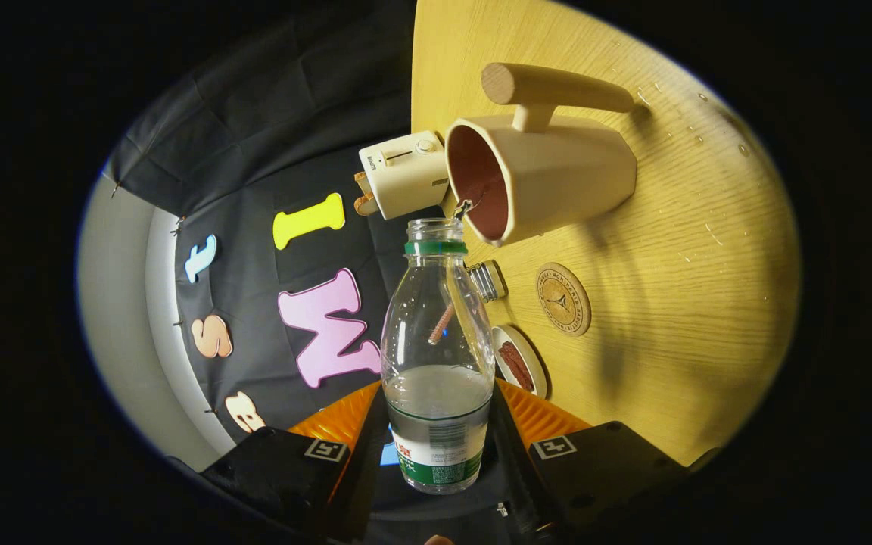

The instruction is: Take the bottle from table, then pour the juice into the cup, finally place the bottle on the coaster

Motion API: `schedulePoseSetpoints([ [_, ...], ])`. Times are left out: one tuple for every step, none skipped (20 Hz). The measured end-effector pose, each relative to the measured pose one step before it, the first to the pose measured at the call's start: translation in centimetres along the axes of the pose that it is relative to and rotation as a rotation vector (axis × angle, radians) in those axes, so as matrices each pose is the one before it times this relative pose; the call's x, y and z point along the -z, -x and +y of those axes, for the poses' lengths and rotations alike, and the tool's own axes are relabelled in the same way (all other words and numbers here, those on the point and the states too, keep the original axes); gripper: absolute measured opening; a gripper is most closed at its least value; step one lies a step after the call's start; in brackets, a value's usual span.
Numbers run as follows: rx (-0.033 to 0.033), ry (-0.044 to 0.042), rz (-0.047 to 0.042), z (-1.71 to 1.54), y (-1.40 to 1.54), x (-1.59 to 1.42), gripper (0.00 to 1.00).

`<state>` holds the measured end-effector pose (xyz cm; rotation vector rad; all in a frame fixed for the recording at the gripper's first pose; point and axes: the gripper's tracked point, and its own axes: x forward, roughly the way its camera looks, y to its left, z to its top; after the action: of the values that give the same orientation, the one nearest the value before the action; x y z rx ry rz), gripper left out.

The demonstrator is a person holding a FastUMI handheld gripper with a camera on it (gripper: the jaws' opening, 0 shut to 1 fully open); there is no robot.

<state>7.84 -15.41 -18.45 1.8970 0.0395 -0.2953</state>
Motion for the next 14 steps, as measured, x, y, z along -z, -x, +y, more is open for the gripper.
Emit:
schedulePoseSetpoints([
  [-0.0014, -0.01039, -0.00299, 0.164, -0.048, -0.019, 0.73],
  [-0.00218, -0.0114, -0.00441, 0.19, -0.075, 0.006, 0.73],
  [-0.00151, -0.01077, -0.00281, 0.137, -0.086, 0.004, 0.73],
  [-0.00063, -0.01108, -0.0008, 0.206, -0.095, 0.084, 0.73],
  [-0.00112, -0.01015, 0.00068, 0.272, -0.084, 0.1, 0.73],
  [-0.00047, -0.00883, 0.00119, 0.023, -0.016, 0.195, 0.73],
  [0.00008, -0.00879, 0.00278, 0.016, -0.1, 0.095, 0.73],
  [-0.00099, -0.00986, 0.00151, 0.141, 0.007, 0.099, 0.73],
  [-0.00129, -0.00902, 0.00107, 0.186, 0.071, 0.013, 0.73],
  [-0.00217, -0.00908, -0.00067, 0.136, 0.017, 0.037, 0.73],
  [-0.00198, -0.01065, -0.00151, 0.114, 0.015, -0.036, 0.73],
  [-0.00161, -0.01122, -0.00124, 0.121, 0.045, 0.011, 0.73],
  [0.00034, -0.01009, 0.00094, 0.143, -0.001, 0.03, 0.73],
  [0.00094, -0.00997, 0.00081, 0.103, -0.07, 0.082, 0.73],
])
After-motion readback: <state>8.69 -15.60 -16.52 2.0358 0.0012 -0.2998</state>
